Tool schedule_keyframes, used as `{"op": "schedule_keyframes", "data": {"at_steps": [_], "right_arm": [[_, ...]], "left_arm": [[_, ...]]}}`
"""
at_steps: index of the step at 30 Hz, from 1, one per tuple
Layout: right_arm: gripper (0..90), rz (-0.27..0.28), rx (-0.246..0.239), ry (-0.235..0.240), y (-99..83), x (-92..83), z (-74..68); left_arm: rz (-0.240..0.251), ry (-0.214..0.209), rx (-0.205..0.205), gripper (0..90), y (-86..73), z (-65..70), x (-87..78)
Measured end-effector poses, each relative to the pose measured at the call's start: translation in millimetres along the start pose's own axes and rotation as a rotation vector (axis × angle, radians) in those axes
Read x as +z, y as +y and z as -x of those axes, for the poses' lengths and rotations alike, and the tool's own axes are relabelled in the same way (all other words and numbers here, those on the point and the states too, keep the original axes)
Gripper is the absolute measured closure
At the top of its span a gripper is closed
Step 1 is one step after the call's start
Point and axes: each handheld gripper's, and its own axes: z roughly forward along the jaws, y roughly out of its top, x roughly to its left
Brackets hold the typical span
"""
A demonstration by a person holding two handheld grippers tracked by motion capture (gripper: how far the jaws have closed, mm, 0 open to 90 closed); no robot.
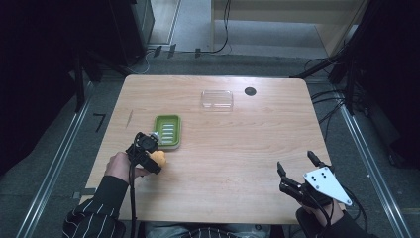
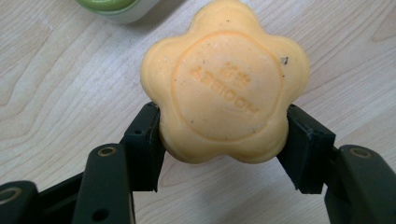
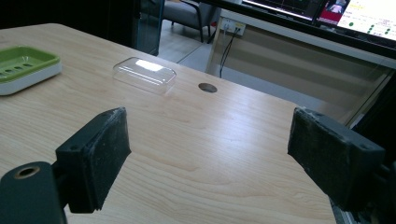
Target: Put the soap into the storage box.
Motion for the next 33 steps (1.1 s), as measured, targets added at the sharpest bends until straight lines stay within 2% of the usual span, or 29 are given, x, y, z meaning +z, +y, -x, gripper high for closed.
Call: {"op": "schedule_keyframes", "data": {"at_steps": [33], "right_arm": [[13.4, 0.000, 0.000, 0.002, -0.1, 0.0, 0.2]], "left_arm": [[0.035, 0.003, 0.005, 40.0, 22.9, -13.1, -12.8]]}}
